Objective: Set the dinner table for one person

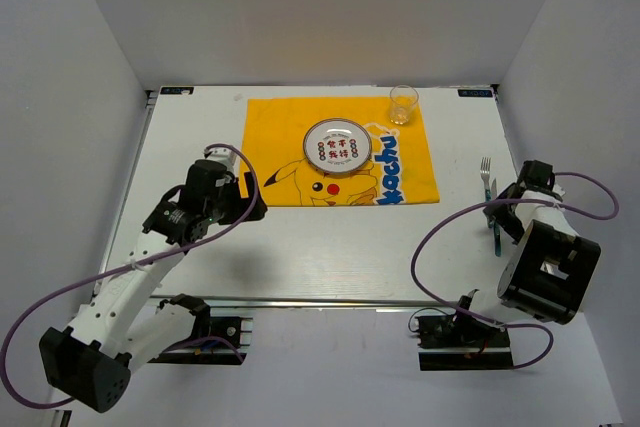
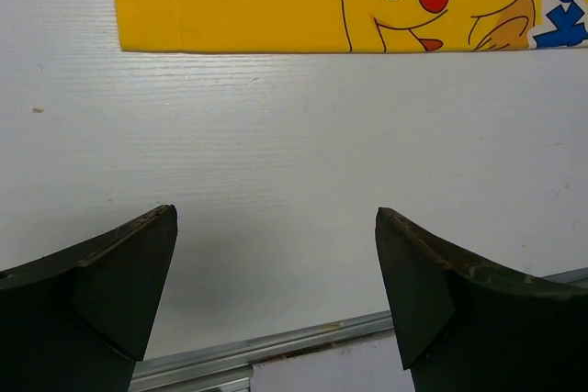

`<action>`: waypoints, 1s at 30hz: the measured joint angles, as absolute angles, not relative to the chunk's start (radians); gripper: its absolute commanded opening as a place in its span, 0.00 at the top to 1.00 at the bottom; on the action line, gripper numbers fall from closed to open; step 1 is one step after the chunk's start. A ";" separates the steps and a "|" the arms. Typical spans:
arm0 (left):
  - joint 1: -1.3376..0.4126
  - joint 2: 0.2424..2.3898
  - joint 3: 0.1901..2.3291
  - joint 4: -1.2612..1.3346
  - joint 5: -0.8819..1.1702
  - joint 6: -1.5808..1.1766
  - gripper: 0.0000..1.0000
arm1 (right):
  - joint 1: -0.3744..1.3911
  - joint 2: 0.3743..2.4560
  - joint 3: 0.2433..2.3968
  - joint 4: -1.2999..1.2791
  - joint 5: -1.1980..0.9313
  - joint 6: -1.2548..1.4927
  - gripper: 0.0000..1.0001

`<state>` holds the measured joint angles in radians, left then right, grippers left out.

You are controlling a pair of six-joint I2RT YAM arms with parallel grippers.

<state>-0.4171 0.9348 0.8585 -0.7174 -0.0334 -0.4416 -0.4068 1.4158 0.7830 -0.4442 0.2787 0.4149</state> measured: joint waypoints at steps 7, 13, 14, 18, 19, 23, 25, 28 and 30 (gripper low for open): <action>-0.419 0.923 0.859 -0.717 -0.033 -0.440 0.02 | -0.395 1.455 0.742 -0.432 0.275 0.427 0.23; -0.419 0.886 0.859 -0.717 -0.033 -0.435 0.02 | -0.395 1.444 0.720 -0.388 0.261 0.440 0.36; -0.419 0.883 0.859 -0.717 -0.033 -0.434 0.02 | -0.395 1.444 0.718 -0.382 0.259 0.439 0.44; -0.419 0.880 0.859 -0.717 -0.033 -0.434 0.02 | -0.393 1.445 0.717 -0.373 0.256 0.435 0.54; -0.419 0.879 0.859 -0.717 -0.033 -0.434 0.02 | -0.392 1.445 0.717 -0.372 0.255 0.435 0.54; -0.419 0.877 0.859 -0.717 -0.033 -0.434 0.02 | -0.381 1.444 0.717 -0.369 0.256 0.429 0.57; -0.419 0.875 0.859 -0.717 -0.033 -0.434 0.02 | -0.370 1.444 0.717 -0.369 0.257 0.425 0.57; -0.419 0.875 0.859 -0.717 -0.033 -0.434 0.02 | -0.351 1.444 0.717 -0.369 0.256 0.418 0.60; -0.419 0.875 0.859 -0.717 -0.034 -0.434 0.02 | -0.339 1.444 0.717 -0.369 0.255 0.414 0.60</action>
